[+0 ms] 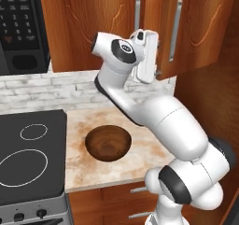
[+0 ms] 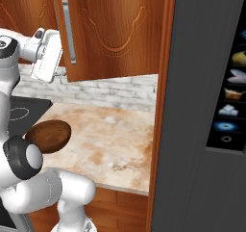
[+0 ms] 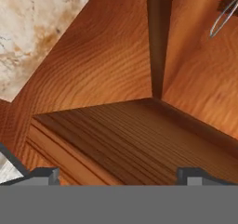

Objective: Open the cabinet and setup a tea strainer by placing it in the bowl upright.

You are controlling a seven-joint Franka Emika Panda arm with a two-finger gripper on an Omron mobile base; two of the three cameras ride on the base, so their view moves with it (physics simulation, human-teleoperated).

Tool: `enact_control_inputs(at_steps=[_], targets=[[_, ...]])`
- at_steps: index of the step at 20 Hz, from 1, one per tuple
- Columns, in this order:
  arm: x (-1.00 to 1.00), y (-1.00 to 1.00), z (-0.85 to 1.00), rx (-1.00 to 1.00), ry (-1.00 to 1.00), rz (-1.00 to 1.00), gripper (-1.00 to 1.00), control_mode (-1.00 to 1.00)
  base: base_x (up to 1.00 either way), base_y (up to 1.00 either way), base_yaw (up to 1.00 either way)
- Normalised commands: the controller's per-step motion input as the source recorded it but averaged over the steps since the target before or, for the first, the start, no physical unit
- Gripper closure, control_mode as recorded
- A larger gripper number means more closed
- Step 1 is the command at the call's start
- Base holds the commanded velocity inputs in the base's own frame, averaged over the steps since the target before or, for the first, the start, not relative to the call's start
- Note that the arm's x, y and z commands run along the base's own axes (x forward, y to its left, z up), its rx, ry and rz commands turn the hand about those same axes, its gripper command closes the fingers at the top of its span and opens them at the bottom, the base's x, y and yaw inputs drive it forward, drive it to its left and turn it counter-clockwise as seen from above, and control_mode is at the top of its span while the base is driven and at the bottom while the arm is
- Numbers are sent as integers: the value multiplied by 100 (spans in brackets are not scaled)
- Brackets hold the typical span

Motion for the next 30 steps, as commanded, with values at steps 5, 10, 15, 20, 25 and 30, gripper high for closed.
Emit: enact_control_inputs(at_steps=[5,10,15,20,25,30], targets=[[-76,-75,17,0,-13,-3,-100,-100,0,0,0],[-83,-85,25,1,-15,-2,-100,-100,0,0,0],[-82,-93,28,3,-13,-2,-100,-100,0,0,0],[-77,-86,28,2,-13,-3,-100,-100,0,0,0],[-62,-74,20,0,-11,-4,-100,-100,0,0,0],[-39,-59,2,0,-3,-3,-100,-100,0,0,0]])
